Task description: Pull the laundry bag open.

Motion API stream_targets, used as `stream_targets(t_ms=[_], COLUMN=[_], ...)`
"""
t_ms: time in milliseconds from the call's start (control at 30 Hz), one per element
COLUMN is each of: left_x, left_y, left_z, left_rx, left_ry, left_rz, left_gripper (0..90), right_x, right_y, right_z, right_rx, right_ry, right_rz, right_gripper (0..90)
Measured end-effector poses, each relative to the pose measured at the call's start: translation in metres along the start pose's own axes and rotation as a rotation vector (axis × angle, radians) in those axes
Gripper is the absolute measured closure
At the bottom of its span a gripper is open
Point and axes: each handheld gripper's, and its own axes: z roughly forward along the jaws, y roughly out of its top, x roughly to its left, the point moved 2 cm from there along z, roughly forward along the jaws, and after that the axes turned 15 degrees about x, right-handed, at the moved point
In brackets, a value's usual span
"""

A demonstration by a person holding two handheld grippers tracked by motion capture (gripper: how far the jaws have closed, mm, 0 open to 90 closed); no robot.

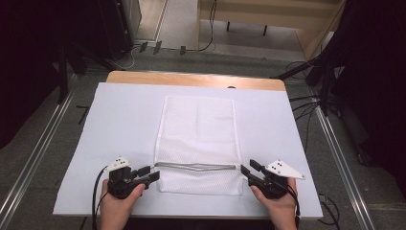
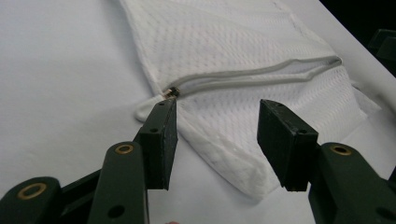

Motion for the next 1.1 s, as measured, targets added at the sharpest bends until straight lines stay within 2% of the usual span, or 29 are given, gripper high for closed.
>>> stream_targets(t_ms=[133,167,200,233,333,433,500,600,667,733,833,900,933,1100], left_x=[-0.004,-0.003,-0.001,0.001,0.009,0.017,0.023,0.031,0.038,0.045,0.052,0.056,0.059,0.073], left_y=[-0.001,-0.001,-0.001,-0.001,-0.001,0.001,0.001,0.001,0.002,0.003,0.003,0.002,0.002,0.0], left_z=[-0.004,-0.006,-0.008,-0.01,-0.017,-0.025,-0.03,-0.036,-0.039,-0.043,-0.048,-0.053,-0.055,-0.062], left_rx=[-0.038,-0.05,-0.059,-0.07,-0.107,-0.152,-0.168,-0.188,-0.195,-0.195,-0.197,-0.207,-0.212,-0.226], left_ry=[0.012,0.028,0.048,0.061,0.076,0.08,0.061,0.055,0.071,0.107,0.152,0.136,0.145,0.159], left_rz=[0.025,0.032,0.04,0.043,0.051,0.068,0.096,0.097,0.098,0.095,0.125,0.153,0.156,0.1], left_gripper=[45.5,40.4,40.4,36.1,27.0,18.4,11.7,10.7,10.7,10.7,8.6,2.6,0.0,0.0], right_x=[-0.003,-0.007,-0.007,-0.01,-0.02,-0.032,-0.039,-0.048,-0.053,-0.056,-0.063,-0.07,-0.073,-0.092], right_y=[-0.005,-0.007,-0.007,-0.007,-0.009,-0.011,-0.012,-0.013,-0.015,-0.017,-0.021,-0.024,-0.025,-0.031], right_z=[-0.006,-0.01,-0.01,-0.012,-0.017,-0.022,-0.026,-0.03,-0.032,-0.035,-0.04,-0.044,-0.046,-0.057], right_rx=[-0.001,-0.011,-0.011,-0.014,-0.033,-0.043,-0.054,-0.063,-0.064,-0.065,-0.061,-0.064,-0.068,-0.085], right_ry=[-0.004,-0.016,-0.016,-0.02,-0.039,-0.025,-0.023,-0.02,-0.014,-0.031,-0.04,-0.044,-0.049,-0.083], right_rz=[0.006,0.011,0.011,0.018,0.034,0.057,0.062,0.069,0.078,0.08,0.086,0.101,0.112,0.165], right_gripper=[52.7,50.0,50.0,48.7,44.1,40.2,35.5,29.6,27.4,26.4,24.5,22.9,22.7,22.4])
